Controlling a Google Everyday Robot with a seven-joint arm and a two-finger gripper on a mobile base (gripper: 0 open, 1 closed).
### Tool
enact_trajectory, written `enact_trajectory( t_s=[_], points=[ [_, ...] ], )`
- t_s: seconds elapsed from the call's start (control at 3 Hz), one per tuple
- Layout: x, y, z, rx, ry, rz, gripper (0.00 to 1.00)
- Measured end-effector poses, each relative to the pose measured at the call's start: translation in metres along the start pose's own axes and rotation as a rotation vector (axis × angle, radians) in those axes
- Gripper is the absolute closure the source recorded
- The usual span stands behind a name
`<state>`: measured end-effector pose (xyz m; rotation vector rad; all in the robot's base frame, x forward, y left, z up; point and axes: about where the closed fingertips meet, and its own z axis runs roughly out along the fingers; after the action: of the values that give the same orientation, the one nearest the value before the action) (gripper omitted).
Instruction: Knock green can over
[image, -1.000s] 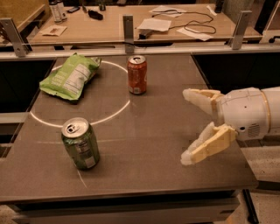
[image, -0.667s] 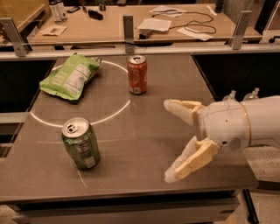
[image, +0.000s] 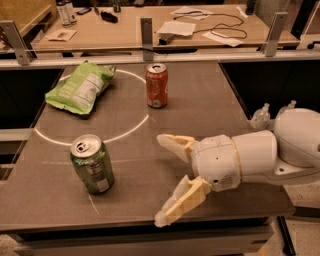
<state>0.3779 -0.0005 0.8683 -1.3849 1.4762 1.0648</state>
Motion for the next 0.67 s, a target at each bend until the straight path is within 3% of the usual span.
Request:
enact_trajectory(
  t_s=[0.67],
  points=[
    [-0.001, -0.013, 0.067, -0.027, -0.070, 0.010, 0.00]
  ],
)
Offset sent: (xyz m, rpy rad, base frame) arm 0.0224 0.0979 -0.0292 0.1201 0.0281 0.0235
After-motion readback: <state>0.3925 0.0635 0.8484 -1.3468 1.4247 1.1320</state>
